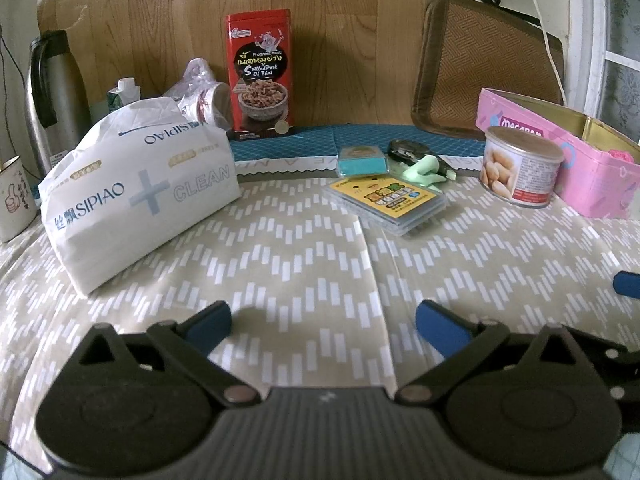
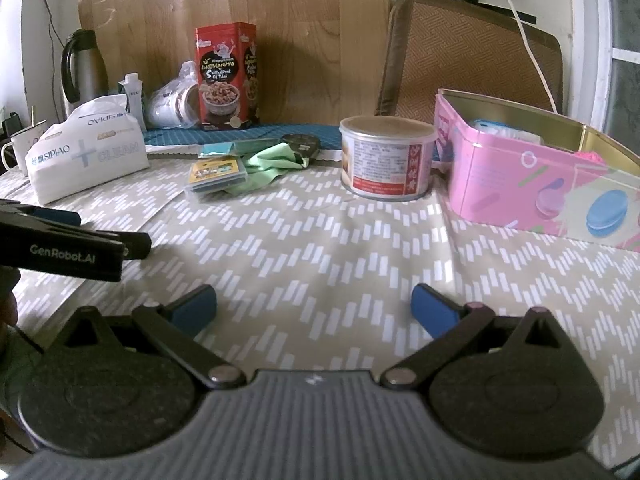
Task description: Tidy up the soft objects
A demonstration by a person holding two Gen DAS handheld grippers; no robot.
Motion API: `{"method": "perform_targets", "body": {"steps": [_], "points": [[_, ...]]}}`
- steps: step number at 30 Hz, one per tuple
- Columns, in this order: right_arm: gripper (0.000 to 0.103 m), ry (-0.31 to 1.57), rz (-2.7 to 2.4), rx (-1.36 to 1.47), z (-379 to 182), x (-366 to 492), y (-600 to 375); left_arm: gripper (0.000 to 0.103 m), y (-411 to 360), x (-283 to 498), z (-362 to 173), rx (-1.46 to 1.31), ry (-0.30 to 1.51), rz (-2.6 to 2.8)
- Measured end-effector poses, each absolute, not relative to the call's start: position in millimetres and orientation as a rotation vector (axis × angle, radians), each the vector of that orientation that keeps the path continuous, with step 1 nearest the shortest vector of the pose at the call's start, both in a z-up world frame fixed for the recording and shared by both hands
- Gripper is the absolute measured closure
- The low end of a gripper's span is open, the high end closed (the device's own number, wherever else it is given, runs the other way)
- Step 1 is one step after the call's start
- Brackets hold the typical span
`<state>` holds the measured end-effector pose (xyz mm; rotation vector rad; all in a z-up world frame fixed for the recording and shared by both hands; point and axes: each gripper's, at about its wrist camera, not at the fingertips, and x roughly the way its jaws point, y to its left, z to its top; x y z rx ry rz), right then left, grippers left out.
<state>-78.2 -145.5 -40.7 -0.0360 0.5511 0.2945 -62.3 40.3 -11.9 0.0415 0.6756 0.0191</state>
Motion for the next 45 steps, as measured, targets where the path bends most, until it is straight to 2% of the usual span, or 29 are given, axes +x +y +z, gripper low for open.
{"method": "perform_targets", "body": {"steps": [45], "points": [[0.0,0.567,0.302,-0.038,-41,-74,-147,0.0,61,-69,-5,0.027,0.658,-0.002]]}}
